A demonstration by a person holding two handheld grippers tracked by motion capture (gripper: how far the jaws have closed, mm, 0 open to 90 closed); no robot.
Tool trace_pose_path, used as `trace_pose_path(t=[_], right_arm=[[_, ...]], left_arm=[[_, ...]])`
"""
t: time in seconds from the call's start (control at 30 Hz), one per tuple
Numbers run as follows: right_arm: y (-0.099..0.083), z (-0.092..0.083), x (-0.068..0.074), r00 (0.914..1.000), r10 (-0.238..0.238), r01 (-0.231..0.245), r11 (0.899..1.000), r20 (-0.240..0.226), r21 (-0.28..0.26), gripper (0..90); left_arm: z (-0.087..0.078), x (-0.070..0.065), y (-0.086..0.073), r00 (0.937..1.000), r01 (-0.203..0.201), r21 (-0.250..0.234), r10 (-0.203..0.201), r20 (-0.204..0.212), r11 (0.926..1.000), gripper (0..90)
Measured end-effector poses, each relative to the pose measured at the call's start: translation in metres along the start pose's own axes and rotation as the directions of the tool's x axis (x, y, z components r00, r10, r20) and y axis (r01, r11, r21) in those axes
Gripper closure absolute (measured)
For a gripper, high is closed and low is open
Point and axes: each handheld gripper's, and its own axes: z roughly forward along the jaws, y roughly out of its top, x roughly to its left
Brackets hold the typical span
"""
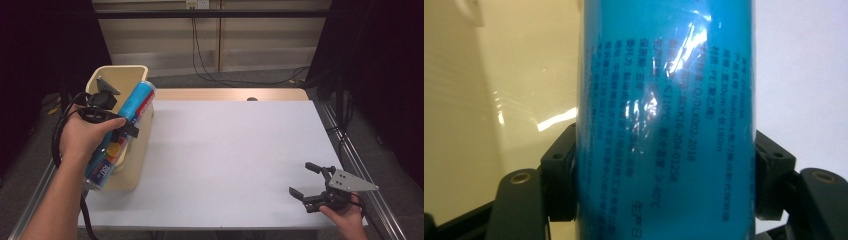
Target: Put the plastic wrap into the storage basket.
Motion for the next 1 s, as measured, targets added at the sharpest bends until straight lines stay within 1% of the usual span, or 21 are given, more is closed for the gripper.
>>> trace_pose_path(t=[0.03, 0.13, 0.17, 0.27, 0.3, 0.4, 0.5, 0.53, 0.63, 0.67, 0.8, 0.83, 0.93, 1.0], right_arm=[[0.0, 0.0, 0.0, 1.0, 0.0, 0.0, 1.0, 0.0, 0.0, 1.2], [0.0, 0.0, 0.0, 1.0, -0.003, 0.003, 1.0, 0.003, -0.001, 1.1], [0.0, 0.0, 0.0, 1.0, -0.003, 0.003, 1.0, 0.003, -0.003, 1.1], [0.0, 0.0, 0.0, 1.0, -0.005, 0.005, 1.0, 0.006, -0.001, 0.8], [0.0, 0.0, 0.0, 1.0, -0.005, 0.005, 1.0, 0.006, -0.001, 0.8], [0.001, 0.0, 0.0, 0.9999, -0.011, 0.011, 1.0, 0.003, -0.002, 0.9], [0.001, -0.001, 0.0, 1.0, -0.009, 0.009, 1.0, 0.002, -0.004, 0.9], [0.001, -0.001, -0.001, 1.0, -0.003, 0.003, 1.0, 0.004, -0.008, 0.9], [0.001, -0.001, -0.001, 1.0, -0.001, 0.001, 1.0, 0.004, -0.008, 0.9], [0.001, -0.001, 0.0, 1.0, -0.001, 0.001, 1.0, 0.003, -0.008, 0.9], [0.001, -0.001, 0.0, 1.0, -0.007, 0.007, 1.0, -0.002, -0.009, 0.9], [0.001, -0.001, 0.0, 1.0, -0.006, 0.006, 1.0, -0.003, -0.01, 0.9], [0.001, -0.001, 0.0, 1.0, -0.008, 0.008, 1.0, -0.002, -0.008, 0.9], [0.001, -0.001, 0.0, 1.0, -0.007, 0.007, 1.0, -0.002, -0.008, 0.9]], left_arm=[[0.0, 0.0, 0.0, 1.0, 0.0, 0.0, 0.0, 0.0, 1.0, 32.2], [-0.001, 0.008, -0.003, 0.9996, 0.027, -0.002, -0.027, -0.01, 0.9996, 32.2], [-0.002, 0.01, -0.004, 0.9995, 0.028, 0.0, -0.028, -0.014, 0.9996, 32.2], [-0.002, 0.017, -0.006, 0.9978, 0.054, 0.001, -0.054, -0.039, 0.9985, 32.2], [-0.002, 0.017, -0.006, 0.9978, 0.054, 0.001, -0.054, -0.039, 0.9985, 32.1], [-0.003, 0.024, -0.008, 0.9967, 0.072, -0.002, -0.072, -0.038, 0.9974, 32.2], [-0.002, 0.028, -0.011, 0.9957, 0.079, 0.004, -0.079, -0.049, 0.9969, 32.1], [0.0, 0.031, -0.013, 0.9942, 0.093, 0.003, -0.093, -0.055, 0.9956, 32.1], [0.002, 0.034, -0.014, 0.9945, 0.089, 0.012, -0.088, -0.057, 0.996, 32.2], [0.003, 0.035, -0.015, 0.9935, 0.101, 0.012, -0.101, -0.053, 0.9948, 32.1], [0.008, 0.039, -0.015, 0.9927, 0.105, 0.02, -0.104, -0.062, 0.9943, 32.1], [0.009, 0.039, -0.015, 0.9915, 0.116, 0.021, -0.114, -0.062, 0.993, 32.1], [0.011, 0.042, -0.015, 0.9902, 0.128, 0.022, -0.126, -0.059, 0.9916, 32.1], [0.013, 0.043, -0.015, 0.9912, 0.121, 0.031, -0.119, -0.059, 0.9922, 32.1]])
